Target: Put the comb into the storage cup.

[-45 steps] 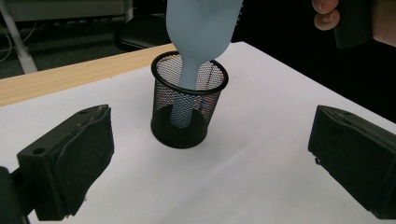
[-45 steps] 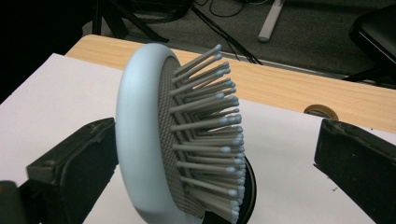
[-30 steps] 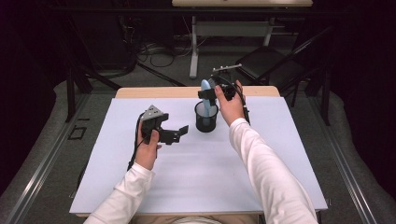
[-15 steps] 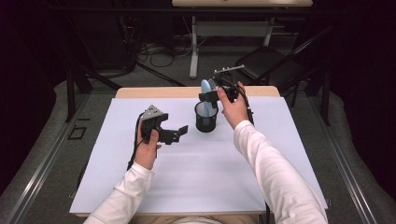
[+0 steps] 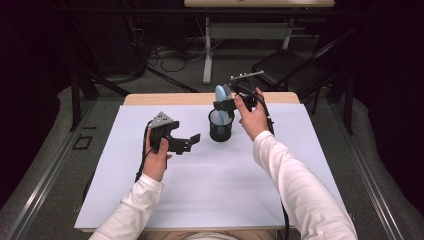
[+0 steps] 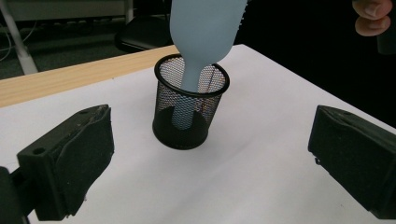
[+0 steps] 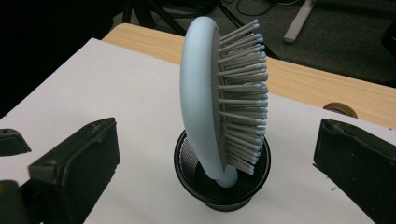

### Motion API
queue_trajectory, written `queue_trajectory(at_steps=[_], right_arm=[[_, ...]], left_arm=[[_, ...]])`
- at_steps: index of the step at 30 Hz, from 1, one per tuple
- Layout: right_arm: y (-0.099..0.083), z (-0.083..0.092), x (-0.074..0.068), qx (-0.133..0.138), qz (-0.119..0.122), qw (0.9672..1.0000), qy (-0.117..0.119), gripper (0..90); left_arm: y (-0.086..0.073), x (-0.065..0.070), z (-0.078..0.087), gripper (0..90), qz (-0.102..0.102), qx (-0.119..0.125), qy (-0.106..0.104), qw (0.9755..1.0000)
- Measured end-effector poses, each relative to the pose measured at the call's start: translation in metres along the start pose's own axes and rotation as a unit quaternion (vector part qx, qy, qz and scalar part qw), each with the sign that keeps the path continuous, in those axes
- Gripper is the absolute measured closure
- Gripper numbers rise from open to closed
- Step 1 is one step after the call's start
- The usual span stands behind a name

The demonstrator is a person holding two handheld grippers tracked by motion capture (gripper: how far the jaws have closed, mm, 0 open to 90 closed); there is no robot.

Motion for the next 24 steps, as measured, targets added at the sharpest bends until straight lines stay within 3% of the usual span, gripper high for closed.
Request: queue_trajectory(at_steps=[17,24], right_arm=[[-0.002,0.022,0.0,0.008,0.012,0.9997,0.019,0.8],[-0.006,0.027,-0.004,0.005,0.031,0.9992,0.024,0.8]], left_arm=[[0.007,-0.007,0.007,0.5,0.013,-0.003,-0.009,0.9999],[0.014,-0.016,0.014,0.5,0.02,-0.001,-0.006,0.9998]])
Point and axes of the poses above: each handheld gripper's, and its own axes: z roughly backward along the jaws, y roughly out of its top, x roughly to its right, the point moved 3 cm from there along -z, roughly forward along the jaws, and after that the axes turned 4 degrees about z, right-handed, at the moved point
